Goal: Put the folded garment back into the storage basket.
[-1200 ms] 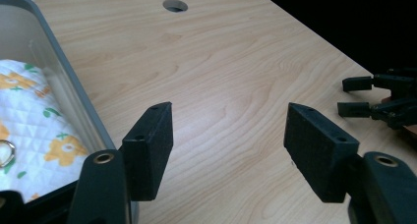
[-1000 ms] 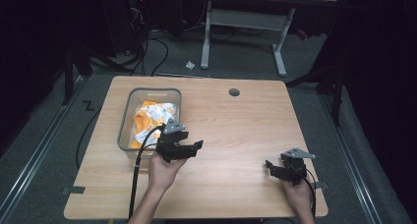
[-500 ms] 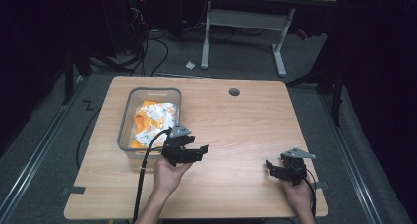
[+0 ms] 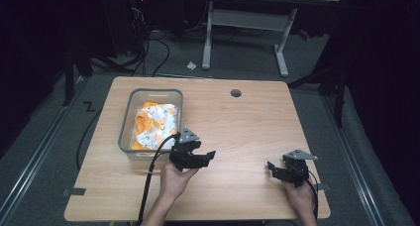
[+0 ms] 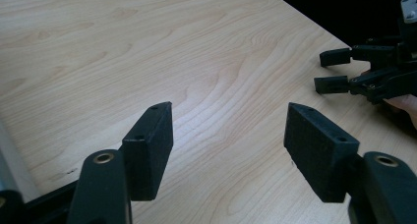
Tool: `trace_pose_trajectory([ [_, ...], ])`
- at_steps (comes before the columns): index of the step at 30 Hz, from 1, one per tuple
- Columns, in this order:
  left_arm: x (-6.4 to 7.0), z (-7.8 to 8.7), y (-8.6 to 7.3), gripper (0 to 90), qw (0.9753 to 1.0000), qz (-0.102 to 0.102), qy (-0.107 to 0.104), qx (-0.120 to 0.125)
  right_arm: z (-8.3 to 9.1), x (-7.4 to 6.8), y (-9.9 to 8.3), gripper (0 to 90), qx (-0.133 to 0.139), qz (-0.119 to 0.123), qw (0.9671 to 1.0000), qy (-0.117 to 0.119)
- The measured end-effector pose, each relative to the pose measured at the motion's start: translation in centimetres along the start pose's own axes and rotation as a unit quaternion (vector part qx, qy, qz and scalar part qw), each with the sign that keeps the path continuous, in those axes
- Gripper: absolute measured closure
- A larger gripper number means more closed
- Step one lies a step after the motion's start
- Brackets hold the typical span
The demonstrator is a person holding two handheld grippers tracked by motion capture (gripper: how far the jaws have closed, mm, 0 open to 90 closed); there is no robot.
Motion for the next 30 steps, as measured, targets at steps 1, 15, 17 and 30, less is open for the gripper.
trace_pose_trajectory([
  [1, 0.0, 0.0, 0.0, 35.7, 1.0, 0.0, 0.0, 0.0, 0.0, 0.0, 0.0, 29.7, 0.0, 0.0, 1.0, 0.0],
  [15, -0.1, -1.5, -0.9, 35.7, 0.9998, 0.003, 0.003, -0.018, 0.0, 0.0, 0.0, 29.7, 0.0, -0.001, 1.0, 0.0],
  [17, -0.1, -1.7, -1.1, 35.7, 0.9998, 0.002, 0.004, -0.02, 0.0, 0.0, 0.0, 29.6, -0.001, -0.001, 1.0, 0.0],
  [30, -0.5, -3.4, -2.1, 36.1, 0.999, -0.005, 0.024, -0.036, 0.0, 0.0, 0.0, 29.7, -0.001, -0.001, 1.0, 0.0],
])
Point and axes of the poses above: each handheld gripper's, and its own axes: z roughly backward along the jaws, y roughly out of its top, x roughly to its right, the point moved 5 cm from there along -z, roughly forward along the jaws, and after that the axes turned 11 degrees about -y, right-handed, at the moved point
